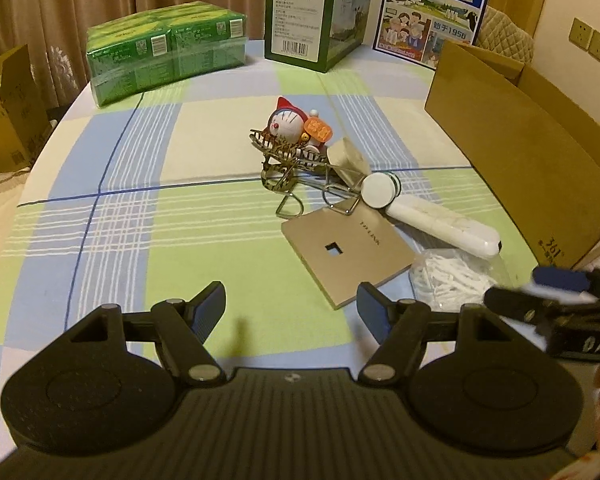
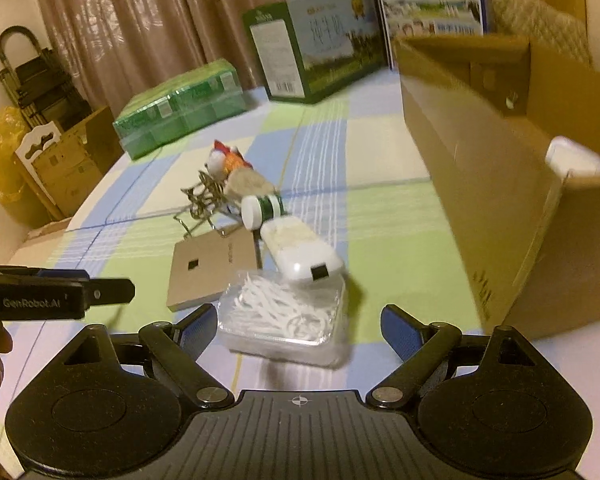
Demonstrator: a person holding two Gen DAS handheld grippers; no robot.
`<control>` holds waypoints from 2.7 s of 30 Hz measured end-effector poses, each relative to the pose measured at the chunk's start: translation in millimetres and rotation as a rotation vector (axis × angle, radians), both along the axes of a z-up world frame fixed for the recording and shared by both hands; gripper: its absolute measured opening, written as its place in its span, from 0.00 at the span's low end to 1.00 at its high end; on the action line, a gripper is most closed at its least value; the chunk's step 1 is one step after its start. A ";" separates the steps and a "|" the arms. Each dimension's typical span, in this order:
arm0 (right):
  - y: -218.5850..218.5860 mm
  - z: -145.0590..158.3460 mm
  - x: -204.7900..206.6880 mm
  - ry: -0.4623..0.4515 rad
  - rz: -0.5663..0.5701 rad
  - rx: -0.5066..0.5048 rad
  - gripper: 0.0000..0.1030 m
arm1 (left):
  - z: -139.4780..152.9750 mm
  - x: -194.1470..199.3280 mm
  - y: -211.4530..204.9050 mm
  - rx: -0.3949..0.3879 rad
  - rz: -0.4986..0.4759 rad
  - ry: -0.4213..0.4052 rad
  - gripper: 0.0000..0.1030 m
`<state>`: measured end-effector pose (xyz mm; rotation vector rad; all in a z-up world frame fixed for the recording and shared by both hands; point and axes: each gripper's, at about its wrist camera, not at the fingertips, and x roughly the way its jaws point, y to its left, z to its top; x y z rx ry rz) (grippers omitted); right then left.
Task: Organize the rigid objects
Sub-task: 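Grasp the clear box of white floss picks with the right tool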
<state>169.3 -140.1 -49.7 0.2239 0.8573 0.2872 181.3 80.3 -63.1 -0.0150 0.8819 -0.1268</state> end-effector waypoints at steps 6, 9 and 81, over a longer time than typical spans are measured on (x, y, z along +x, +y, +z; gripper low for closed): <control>22.7 -8.6 5.2 0.003 0.033 -0.028 0.93 | -3.1 9.4 3.9 0.009 0.049 0.012 0.69; 31.7 -12.3 7.9 -0.005 0.032 -0.056 0.95 | -6.9 9.9 4.1 0.051 0.058 0.020 0.70; 26.8 -16.1 8.7 -0.010 0.108 -0.206 0.87 | -19.1 23.5 -3.6 -0.027 0.048 0.037 0.73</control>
